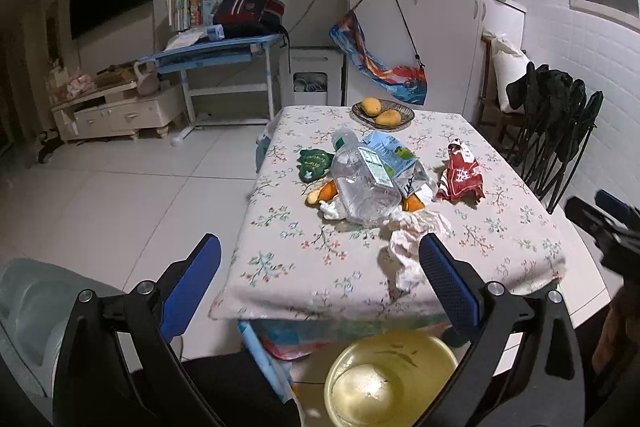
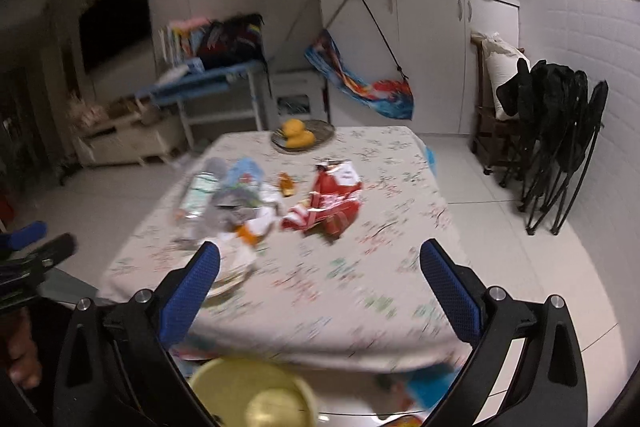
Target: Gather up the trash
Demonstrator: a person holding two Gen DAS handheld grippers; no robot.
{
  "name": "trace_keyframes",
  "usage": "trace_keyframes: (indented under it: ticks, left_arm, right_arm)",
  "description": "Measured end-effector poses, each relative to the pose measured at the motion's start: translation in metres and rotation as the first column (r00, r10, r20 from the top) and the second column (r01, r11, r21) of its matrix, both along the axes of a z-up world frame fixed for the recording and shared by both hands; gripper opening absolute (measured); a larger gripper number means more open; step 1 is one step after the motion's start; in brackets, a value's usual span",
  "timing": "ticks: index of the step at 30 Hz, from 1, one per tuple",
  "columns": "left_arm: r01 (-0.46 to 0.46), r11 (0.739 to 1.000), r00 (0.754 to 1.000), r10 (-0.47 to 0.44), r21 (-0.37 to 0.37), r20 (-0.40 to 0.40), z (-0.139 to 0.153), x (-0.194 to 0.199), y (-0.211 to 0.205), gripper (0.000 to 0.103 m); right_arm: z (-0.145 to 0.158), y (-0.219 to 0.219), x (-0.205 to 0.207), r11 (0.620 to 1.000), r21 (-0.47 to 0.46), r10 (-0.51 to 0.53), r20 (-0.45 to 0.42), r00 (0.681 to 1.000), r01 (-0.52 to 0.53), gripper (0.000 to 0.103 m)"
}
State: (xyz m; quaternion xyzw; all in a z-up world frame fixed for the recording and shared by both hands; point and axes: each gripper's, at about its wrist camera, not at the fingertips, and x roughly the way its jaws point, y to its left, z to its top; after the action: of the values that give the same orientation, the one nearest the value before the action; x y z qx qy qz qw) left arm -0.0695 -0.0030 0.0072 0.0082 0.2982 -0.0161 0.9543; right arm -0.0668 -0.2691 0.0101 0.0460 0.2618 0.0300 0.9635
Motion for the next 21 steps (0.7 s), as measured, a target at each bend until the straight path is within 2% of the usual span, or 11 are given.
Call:
trace_keyframes:
  ticks: [3, 6, 9, 13, 21]
  left_arm:
    - [-0.007, 1.0, 1.0, 0.007, -0.002, 0.006, -0.003, -0.013, 0.004, 0.096]
    - [-0.01, 1.0, 1.0, 0.01, -0.015, 0.01, -0.006, -0.024, 0.007, 0.096]
    - [-0.011, 1.0, 1.0, 0.011, -0.028, 0.022, -0.009, -0.029, 0.008, 0.096]
    - [0.0, 1.0, 0.999, 0.0, -0.004, 0.034, -0.011, -0.028, 0.002, 0.096]
    - [-0.004, 1.0, 1.0, 0.005, -0.011, 0.029, -0.013, -0.026, 0.0, 0.096]
  right_arm:
    - [0.005, 0.01, -0.018, 0.999, -0.047, 0.006, 0.057, 0.998, -0.004, 0.096]
    - [0.005, 0.015, -0.032, 0.999, -0.053, -0.001, 0.08, 0.997, 0.005, 0.096]
    - [-0.001, 0.019, -0.038, 0.999, -0.049, -0.004, 0.075, 0.997, 0.007, 0.096]
    - [-0.007, 0.025, -0.03, 0.996, -0.084, -0.013, 0.073, 0.997, 0.019, 0.096]
    - [-0.012, 0.022, -0.03, 0.998, -0.06, -0.028, 0.072, 0.997, 0.033, 0.096]
